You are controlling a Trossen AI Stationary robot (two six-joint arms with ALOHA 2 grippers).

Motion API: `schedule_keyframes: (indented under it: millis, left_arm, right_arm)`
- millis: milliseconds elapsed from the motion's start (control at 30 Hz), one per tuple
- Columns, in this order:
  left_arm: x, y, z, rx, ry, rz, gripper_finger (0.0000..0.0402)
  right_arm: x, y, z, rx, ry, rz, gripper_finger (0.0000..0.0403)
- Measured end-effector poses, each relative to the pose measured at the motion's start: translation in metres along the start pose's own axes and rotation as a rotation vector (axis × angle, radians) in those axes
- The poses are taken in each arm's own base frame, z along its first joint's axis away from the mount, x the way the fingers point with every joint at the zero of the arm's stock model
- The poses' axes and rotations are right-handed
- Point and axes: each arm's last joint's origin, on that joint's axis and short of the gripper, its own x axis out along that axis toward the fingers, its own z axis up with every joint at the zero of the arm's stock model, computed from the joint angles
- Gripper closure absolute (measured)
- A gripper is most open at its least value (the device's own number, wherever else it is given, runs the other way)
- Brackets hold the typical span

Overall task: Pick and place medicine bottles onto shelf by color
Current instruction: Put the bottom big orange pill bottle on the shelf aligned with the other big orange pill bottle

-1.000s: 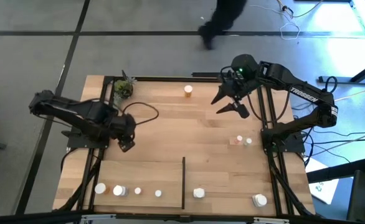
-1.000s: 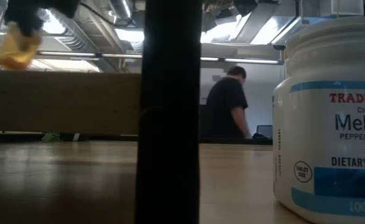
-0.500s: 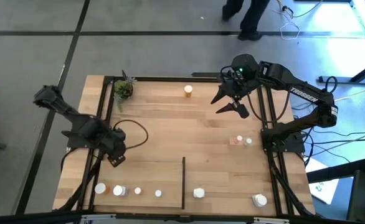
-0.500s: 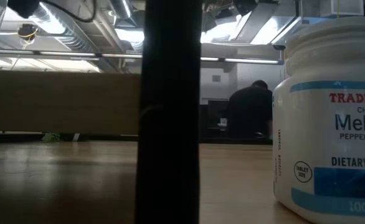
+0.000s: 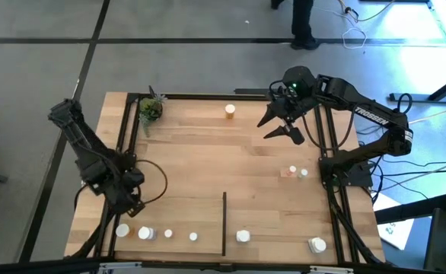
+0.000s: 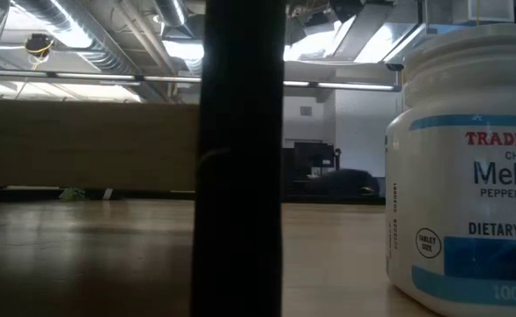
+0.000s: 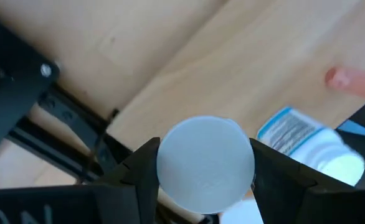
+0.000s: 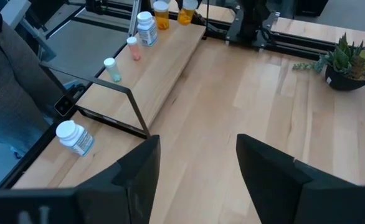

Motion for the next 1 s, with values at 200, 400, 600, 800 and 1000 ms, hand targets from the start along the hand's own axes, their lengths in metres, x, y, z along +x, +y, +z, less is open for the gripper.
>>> schedule_keyframes:
  millis: [200, 400, 600, 800, 1000]
  left_arm:
    - [0.001, -0.002, -0.018, -0.017, -0.005, -0.043, 0.0214]
    - [0.012, -0.007, -0.027, -0.02, -0.089, -0.025, 0.0214]
    - [0.027, -0.018, -0.032, -0.015, -0.113, 0.02, 0.0214]
    - [0.035, -0.02, -0.035, 0.0, -0.068, 0.094, 0.0214]
    - [0.036, -0.02, -0.035, 0.001, -0.072, 0.095, 0.0214]
  right_arm:
    - [0.0, -0.001, 0.001, -0.01, -0.011, -0.006, 0.019]
    - [0.0, -0.001, 0.002, -0.016, -0.017, -0.01, 0.019]
    - [0.0, -0.002, 0.004, -0.028, -0.03, -0.017, 0.019]
    - [0.0, -0.003, 0.005, -0.043, -0.046, -0.026, 0.019]
    - [0.0, -0.003, 0.005, -0.042, -0.045, -0.026, 0.019]
